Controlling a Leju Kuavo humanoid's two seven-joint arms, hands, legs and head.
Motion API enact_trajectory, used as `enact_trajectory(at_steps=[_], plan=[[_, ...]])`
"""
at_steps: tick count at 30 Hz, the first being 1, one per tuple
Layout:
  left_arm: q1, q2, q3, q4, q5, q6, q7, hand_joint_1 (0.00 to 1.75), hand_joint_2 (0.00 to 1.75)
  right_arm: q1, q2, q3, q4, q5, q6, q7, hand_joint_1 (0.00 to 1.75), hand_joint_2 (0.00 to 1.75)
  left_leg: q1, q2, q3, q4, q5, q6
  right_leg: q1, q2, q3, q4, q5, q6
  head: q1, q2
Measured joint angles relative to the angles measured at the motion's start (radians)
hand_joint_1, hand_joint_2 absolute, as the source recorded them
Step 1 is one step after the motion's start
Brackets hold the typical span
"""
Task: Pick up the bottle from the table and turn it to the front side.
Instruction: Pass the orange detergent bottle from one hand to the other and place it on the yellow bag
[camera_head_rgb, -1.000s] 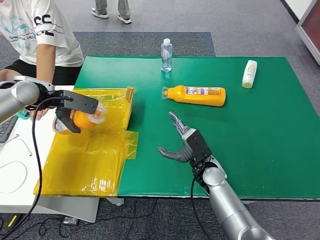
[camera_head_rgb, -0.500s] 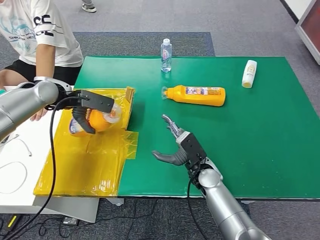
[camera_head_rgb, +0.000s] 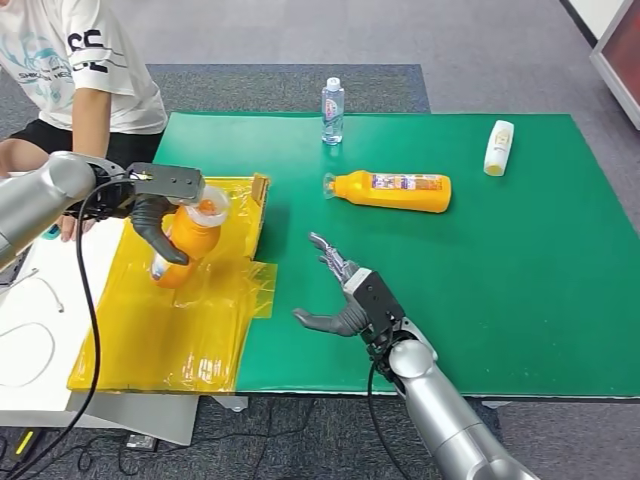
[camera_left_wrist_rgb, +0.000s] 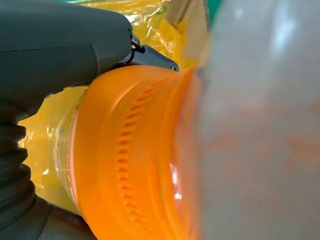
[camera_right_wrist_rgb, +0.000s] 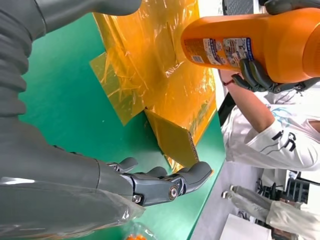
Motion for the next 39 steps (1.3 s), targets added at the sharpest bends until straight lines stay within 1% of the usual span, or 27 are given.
enact_trajectory(at_steps=[7, 11, 22, 28, 31, 35, 39], plan=[[0.001, 0.016, -0.005, 0.034, 0.004, -0.019, 0.012, 1.75, 1.75, -0.012, 0.002, 0.020, 0.004, -0.005, 0.003, -0.001, 0.00, 1.75, 0.000, 0.000, 0.000, 0.000, 0.000, 0.000, 0.000, 0.000, 0.000, 0.000, 0.000, 0.000, 0.000, 0.000], [0.006, 0.016, -0.015, 0.054, -0.015, -0.009, 0.031, 1.75, 1.75, -0.018, 0.005, 0.031, 0.005, -0.005, 0.004, -0.002, 0.00, 1.75, 0.000, 0.000, 0.000, 0.000, 0.000, 0.000, 0.000, 0.000, 0.000, 0.000, 0.000, 0.000, 0.000, 0.000], [0.023, 0.002, -0.027, 0.077, -0.063, 0.037, 0.031, 1.75, 1.75, -0.019, 0.014, 0.052, 0.004, -0.005, 0.001, -0.002, 0.00, 1.75, 0.000, 0.000, 0.000, 0.000, 0.000, 0.000, 0.000, 0.000, -0.001, 0.000, 0.000, 0.000, 0.000, 0.000], [0.029, -0.009, -0.027, 0.079, -0.072, 0.068, 0.002, 1.75, 1.75, -0.018, 0.014, 0.058, 0.005, -0.004, -0.007, -0.002, 0.00, 1.75, 0.000, 0.000, 0.000, 0.000, 0.000, 0.000, 0.000, 0.000, -0.001, 0.000, 0.000, 0.000, 0.000, 0.000], [0.031, -0.010, -0.027, 0.079, -0.072, 0.078, -0.017, 1.75, 1.75, -0.017, 0.013, 0.058, 0.004, -0.002, -0.031, -0.001, 0.00, 1.75, 0.000, 0.000, 0.000, 0.000, 0.000, 0.000, 0.000, 0.000, -0.001, 0.000, 0.000, 0.000, 0.000, 0.000], [0.039, -0.003, -0.026, 0.073, -0.074, 0.090, -0.030, 1.75, 1.75, -0.017, 0.000, 0.033, 0.000, -0.014, -0.088, -0.002, 0.00, 1.75, 0.000, 0.000, 0.000, 0.000, 0.000, 0.000, 0.000, 0.000, -0.001, 0.000, 0.000, 0.000, 0.000, 0.000], [0.051, 0.015, -0.023, 0.058, -0.077, 0.101, -0.030, 1.75, 1.75, -0.020, -0.031, -0.038, -0.024, -0.036, -0.119, -0.002, 0.00, 1.75, 0.000, 0.000, 0.000, 0.000, 0.000, 0.000, 0.000, 0.000, 0.000, 0.000, 0.000, 0.000, 0.000, 0.000]])
